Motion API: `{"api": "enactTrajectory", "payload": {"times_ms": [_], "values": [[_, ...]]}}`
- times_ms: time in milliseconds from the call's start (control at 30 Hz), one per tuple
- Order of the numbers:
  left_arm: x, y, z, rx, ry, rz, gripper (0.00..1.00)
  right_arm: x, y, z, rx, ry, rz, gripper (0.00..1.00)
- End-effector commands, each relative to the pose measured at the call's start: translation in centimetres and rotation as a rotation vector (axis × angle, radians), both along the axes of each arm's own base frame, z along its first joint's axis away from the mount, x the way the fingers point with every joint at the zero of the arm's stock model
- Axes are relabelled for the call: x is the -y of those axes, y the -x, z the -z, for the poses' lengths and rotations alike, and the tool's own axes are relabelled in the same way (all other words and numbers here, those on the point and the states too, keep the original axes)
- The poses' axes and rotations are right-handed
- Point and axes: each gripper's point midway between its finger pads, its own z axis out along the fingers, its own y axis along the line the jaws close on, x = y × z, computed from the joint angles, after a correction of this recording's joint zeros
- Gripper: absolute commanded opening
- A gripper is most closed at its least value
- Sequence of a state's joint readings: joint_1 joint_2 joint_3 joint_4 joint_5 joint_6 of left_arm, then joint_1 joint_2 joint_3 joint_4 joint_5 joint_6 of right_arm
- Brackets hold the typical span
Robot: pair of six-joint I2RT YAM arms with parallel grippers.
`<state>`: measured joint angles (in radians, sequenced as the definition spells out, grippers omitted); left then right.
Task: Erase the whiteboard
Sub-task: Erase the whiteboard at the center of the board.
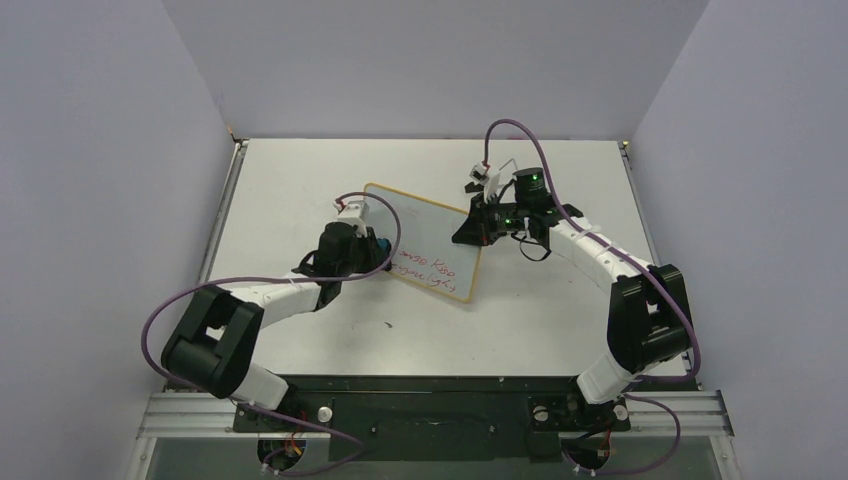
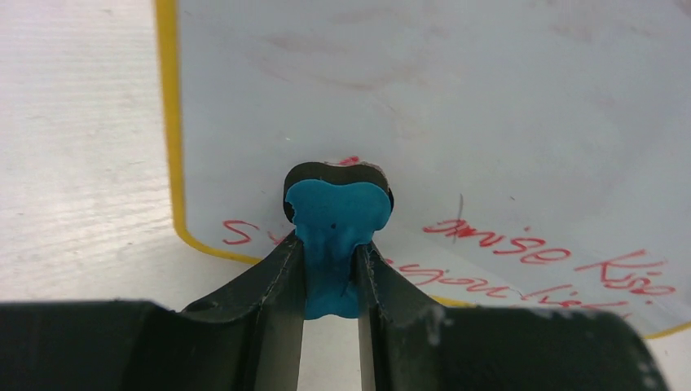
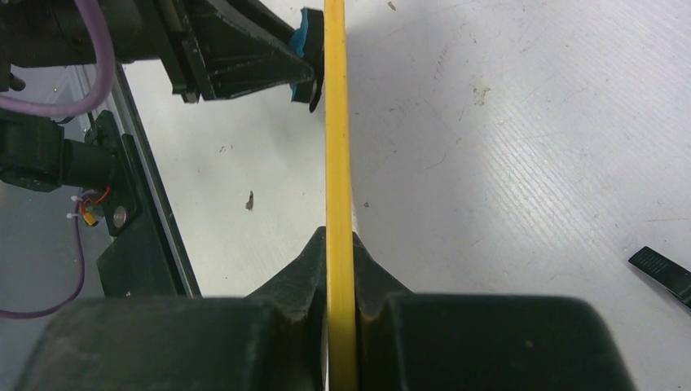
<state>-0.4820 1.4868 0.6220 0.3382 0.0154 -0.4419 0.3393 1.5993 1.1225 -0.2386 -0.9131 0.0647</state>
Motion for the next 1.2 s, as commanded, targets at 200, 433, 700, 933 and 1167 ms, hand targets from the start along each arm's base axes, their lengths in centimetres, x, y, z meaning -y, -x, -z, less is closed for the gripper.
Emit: {"api": "enactTrajectory", "payload": {"times_ms": [200, 433, 700, 933, 1167], "values": [[-1.7, -3.4, -3.9, 0.117, 0.031, -0.084, 0.0, -0.6, 2.0, 0.9, -0.055, 0.034, -0.051, 0.0], [5.3, 0.9, -2.2, 0.08, 0.046, 0.192, 0.0, -0.7, 2.1, 0.9, -0.053, 0.036, -0.057, 0.0], [5.8, 2.4, 0.1, 0.05, 0.022, 0.165, 0.0, -0.7, 2.1, 0.9, -0.051, 0.035, -0.057, 0.0], [-1.5, -1.0, -1.5, 0.069, 0.02, -0.082, 0.0, -0.7, 2.2, 0.7, -0.047, 0.034, -0.06, 0.0], [-1.0, -1.4, -1.8, 0.079, 0.001, -0.043, 0.0, -0.7, 2.2, 0.9, -0.05, 0.038, -0.059, 0.0]]}}
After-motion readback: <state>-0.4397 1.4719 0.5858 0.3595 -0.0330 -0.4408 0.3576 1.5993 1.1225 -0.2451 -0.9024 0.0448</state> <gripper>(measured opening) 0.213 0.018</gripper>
